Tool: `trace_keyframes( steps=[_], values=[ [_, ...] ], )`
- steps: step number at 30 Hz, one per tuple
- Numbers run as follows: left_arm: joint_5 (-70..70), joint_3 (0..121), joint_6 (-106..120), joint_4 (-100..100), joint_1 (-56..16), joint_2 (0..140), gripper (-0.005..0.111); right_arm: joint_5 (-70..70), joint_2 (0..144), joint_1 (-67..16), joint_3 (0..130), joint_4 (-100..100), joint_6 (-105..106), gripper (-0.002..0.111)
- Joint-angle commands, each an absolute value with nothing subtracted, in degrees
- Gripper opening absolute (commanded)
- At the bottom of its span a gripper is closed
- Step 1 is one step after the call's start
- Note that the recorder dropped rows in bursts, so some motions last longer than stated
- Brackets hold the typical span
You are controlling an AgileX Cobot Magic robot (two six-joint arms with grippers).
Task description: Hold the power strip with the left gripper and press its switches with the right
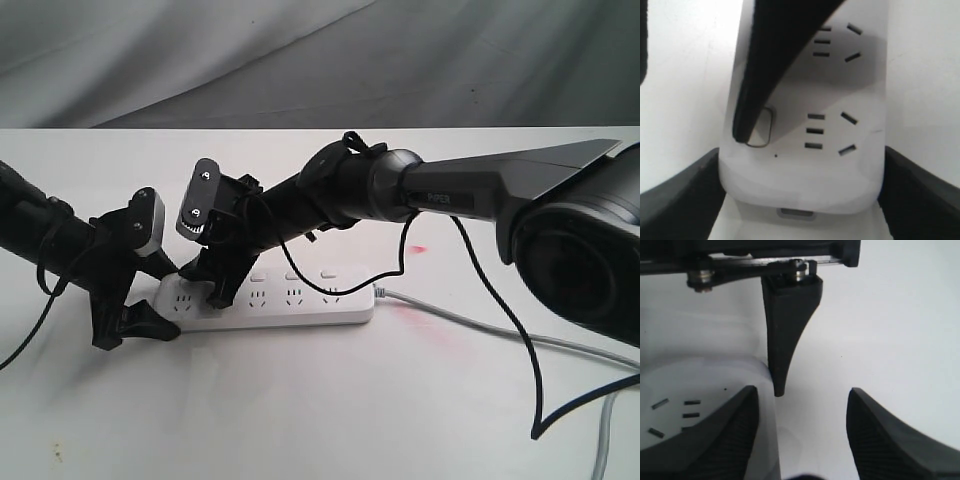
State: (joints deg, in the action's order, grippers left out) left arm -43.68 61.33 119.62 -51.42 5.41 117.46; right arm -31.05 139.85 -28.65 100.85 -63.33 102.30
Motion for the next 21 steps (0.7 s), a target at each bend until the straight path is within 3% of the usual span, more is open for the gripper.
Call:
trace_keyframes(
  steps=[1,21],
  values=[
    [-43.8,61.6,120.0,-51.9,5.1,117.5,0.069,-30.7,143.4,-28.6,98.7,-56.9,103.3,0.051],
    [-43.8,61.6,120.0,-51.9,5.1,117.5,0.069,-31.2,136.9,-28.6,98.7,-59.1,102.8,0.051]
  ],
)
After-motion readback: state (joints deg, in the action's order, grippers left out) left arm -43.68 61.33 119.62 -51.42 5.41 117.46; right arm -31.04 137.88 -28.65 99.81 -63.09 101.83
